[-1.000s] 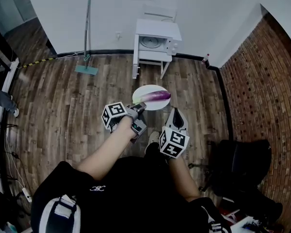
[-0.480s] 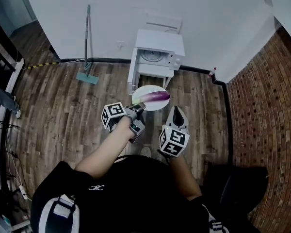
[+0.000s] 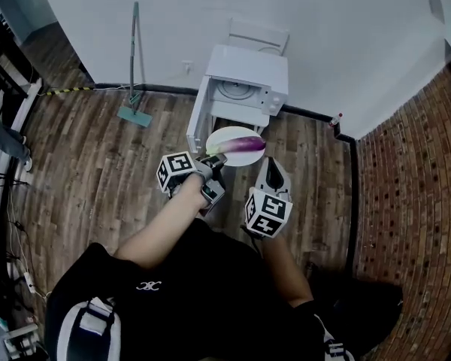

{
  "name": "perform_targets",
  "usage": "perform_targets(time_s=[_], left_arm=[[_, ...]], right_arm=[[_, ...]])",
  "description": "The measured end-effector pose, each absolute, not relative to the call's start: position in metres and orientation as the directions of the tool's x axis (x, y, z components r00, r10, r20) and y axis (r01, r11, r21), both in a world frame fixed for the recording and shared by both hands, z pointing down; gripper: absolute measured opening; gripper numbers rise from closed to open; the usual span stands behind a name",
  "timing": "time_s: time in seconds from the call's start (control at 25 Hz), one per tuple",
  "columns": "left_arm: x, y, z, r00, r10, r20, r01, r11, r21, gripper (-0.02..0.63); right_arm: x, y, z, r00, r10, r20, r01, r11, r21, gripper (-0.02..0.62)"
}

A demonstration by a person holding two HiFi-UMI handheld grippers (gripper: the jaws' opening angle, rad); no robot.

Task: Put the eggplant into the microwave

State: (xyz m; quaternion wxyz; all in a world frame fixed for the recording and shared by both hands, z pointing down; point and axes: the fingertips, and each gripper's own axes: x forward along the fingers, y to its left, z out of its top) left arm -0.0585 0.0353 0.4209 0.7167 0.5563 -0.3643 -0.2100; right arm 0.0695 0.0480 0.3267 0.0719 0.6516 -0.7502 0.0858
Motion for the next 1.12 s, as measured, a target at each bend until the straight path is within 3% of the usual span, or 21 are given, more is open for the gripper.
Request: perform_targets(time_s=[0.56, 1.12], left_arm=[[-0.036, -0.069, 0.441, 0.639, -0.704, 0.311, -0.123, 0.306, 0.944, 0.020], [-0.033, -0.216, 0.460, 0.556, -0.783, 0.279, -0.083, 0.282, 0.956, 0.020]], right_arm=[[0.111, -0.049, 0.345, -0.116, -0.963, 0.242, -0.993, 0.108, -0.046, 0.014], [0.094, -0.213, 0.361, -0.200, -0.931, 0.304, -0.979, 0.202, -0.024, 0.013]])
